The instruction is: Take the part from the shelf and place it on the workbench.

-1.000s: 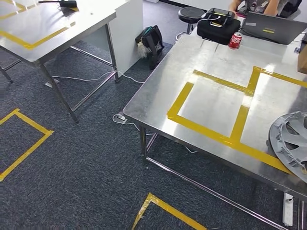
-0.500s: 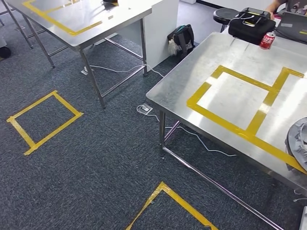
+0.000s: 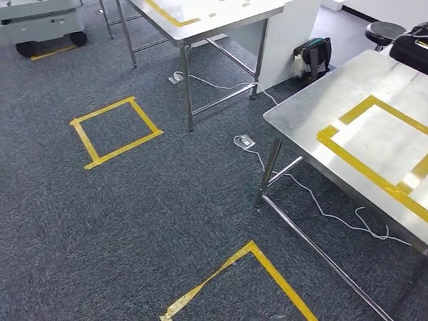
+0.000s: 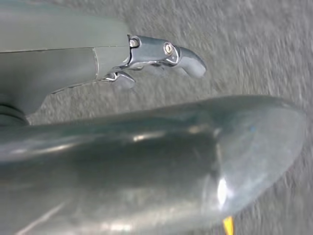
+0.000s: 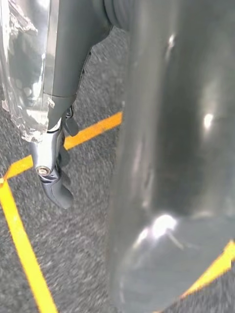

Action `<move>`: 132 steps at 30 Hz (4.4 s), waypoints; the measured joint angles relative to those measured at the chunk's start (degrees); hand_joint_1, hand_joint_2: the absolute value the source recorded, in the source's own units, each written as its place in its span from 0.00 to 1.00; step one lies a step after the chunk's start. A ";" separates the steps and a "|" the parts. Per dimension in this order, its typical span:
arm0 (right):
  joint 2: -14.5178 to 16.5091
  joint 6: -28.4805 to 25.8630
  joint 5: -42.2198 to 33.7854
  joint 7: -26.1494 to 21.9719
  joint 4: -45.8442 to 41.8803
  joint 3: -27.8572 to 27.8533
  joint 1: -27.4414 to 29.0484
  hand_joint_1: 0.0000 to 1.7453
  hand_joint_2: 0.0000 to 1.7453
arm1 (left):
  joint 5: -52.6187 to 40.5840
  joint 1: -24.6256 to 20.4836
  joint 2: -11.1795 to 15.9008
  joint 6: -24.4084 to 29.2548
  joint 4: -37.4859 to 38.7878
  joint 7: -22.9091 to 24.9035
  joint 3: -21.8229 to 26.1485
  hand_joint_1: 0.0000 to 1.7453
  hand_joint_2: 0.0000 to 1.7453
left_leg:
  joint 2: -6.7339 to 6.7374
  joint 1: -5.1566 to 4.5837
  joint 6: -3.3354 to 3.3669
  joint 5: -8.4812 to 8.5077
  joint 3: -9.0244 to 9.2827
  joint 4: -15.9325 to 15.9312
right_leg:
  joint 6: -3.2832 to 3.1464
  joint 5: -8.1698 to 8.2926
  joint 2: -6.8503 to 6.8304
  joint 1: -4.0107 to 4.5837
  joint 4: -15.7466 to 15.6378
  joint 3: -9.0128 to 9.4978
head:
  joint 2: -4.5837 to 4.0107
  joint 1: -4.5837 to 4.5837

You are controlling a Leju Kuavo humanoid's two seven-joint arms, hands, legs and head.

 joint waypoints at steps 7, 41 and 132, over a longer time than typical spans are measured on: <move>-0.04 -0.39 1.54 -0.47 0.16 0.97 0.01 0.00 0.00 | 0.72 -0.02 -0.14 -0.49 -0.16 -0.62 0.02 0.00 0.00 | -5.66 -0.67 0.19 5.29 -6.54 0.10 | -1.71 -1.99 5.32 0.75 3.21 5.39 | 0.00 0.25; 0.03 -2.12 4.97 -2.93 0.49 3.56 0.04 0.00 0.00 | 3.85 0.69 -0.63 -1.08 -1.18 -1.53 0.17 0.00 0.00 | -8.75 -0.21 -0.99 2.98 -3.07 0.22 | -1.01 0.32 9.03 -0.30 -5.88 7.59 | -0.02 0.49; -0.29 -9.89 9.29 11.89 0.91 2.96 0.32 0.00 0.00 | 4.85 1.03 -0.60 1.98 -1.45 2.20 0.22 0.00 0.00 | -3.50 -0.58 0.06 -3.42 3.23 0.85 | -0.67 3.12 3.47 0.14 -2.83 1.88 | -0.02 0.14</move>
